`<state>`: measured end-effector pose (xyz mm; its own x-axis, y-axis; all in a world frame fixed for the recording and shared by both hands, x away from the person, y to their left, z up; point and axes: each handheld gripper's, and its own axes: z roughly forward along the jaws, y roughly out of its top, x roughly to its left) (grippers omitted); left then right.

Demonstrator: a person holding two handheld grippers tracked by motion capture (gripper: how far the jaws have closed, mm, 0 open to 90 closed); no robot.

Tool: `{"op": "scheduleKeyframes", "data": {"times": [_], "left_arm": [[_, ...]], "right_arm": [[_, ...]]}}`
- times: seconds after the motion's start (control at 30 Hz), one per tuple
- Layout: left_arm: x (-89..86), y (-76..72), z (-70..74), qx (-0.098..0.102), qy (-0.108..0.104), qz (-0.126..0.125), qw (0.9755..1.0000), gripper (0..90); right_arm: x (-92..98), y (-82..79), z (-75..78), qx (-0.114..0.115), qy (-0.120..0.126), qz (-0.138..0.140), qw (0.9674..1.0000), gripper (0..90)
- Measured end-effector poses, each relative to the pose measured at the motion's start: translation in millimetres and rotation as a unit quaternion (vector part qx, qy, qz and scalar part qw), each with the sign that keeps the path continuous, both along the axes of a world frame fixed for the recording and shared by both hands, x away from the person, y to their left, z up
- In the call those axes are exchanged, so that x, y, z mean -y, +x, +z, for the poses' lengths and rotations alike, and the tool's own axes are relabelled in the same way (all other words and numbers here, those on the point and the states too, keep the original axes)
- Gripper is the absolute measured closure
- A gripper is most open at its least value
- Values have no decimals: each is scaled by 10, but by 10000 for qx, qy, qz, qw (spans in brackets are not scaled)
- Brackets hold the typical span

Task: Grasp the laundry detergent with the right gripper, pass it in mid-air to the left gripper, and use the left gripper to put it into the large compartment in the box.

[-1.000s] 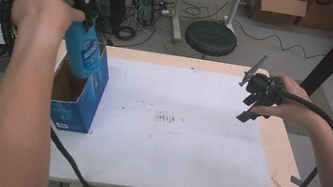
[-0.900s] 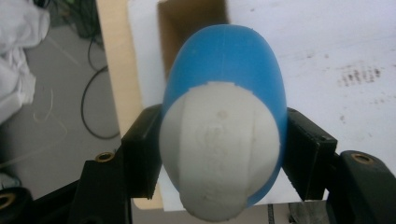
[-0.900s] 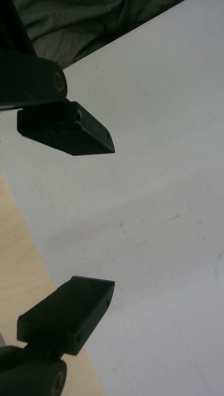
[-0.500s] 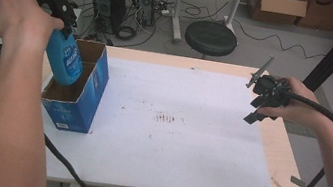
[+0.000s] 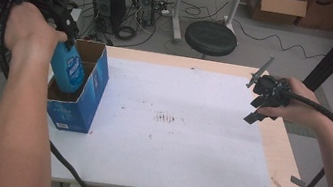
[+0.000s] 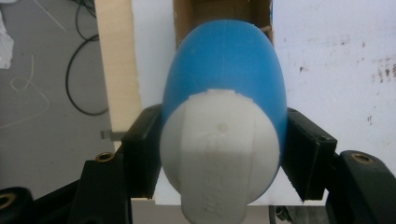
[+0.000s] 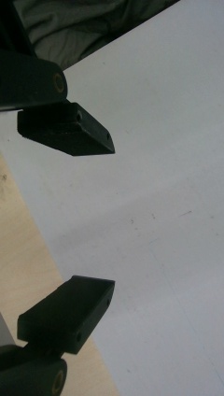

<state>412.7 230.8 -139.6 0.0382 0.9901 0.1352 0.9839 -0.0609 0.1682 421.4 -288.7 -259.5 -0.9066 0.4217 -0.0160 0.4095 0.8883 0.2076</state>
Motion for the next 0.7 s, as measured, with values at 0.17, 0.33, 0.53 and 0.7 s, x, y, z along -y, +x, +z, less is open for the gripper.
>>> {"op": "scheduleKeyframes", "data": {"times": [0.17, 0.33, 0.53, 0.7], "left_arm": [[-15, 34, -153, -113, -26, -20, 9999, 392], [-25, 63, -317, -218, -56, -46, 9997, 392], [-35, 93, -539, -388, -83, -57, 9992, 392], [-35, 107, -699, -457, -70, -46, 9989, 392]], "right_arm": [[9, -2, -6, -11, -22, -18, 10000, 293], [17, 2, -13, -17, -23, -11, 10000, 295], [32, 8, -9, -3, -20, -56, 10000, 295], [38, 7, -21, -7, -22, -46, 10000, 295]]}}
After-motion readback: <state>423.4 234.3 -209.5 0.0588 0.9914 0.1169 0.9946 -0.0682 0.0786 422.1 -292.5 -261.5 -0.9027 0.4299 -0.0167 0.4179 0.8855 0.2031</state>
